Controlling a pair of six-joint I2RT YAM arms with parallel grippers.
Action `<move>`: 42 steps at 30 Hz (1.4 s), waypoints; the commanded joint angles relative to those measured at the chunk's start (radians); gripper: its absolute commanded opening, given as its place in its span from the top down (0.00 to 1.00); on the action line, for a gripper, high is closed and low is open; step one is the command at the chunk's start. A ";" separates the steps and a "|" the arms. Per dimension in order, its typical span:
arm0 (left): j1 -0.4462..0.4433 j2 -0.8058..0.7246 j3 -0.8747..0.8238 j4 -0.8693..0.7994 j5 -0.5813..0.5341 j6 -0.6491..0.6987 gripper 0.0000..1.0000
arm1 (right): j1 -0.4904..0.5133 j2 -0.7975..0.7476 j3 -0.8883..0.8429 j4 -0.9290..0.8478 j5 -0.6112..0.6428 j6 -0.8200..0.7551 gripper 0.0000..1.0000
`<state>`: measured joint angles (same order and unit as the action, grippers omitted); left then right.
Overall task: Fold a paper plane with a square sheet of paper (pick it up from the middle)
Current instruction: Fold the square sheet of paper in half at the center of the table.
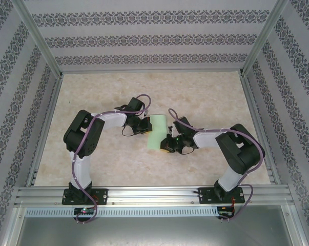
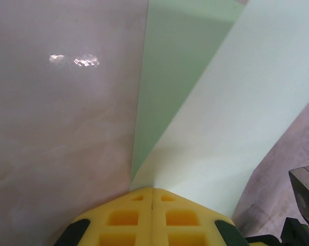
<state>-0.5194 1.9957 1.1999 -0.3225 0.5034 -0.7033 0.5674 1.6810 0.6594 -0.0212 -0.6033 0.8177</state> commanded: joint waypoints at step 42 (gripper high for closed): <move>-0.008 0.047 -0.006 -0.096 -0.055 0.036 1.00 | -0.175 0.148 0.314 -0.011 0.022 -0.076 0.88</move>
<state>-0.5194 1.9965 1.2015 -0.3248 0.5034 -0.6876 0.4076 1.7794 0.9520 -0.0326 -0.5720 0.7635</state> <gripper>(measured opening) 0.061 0.123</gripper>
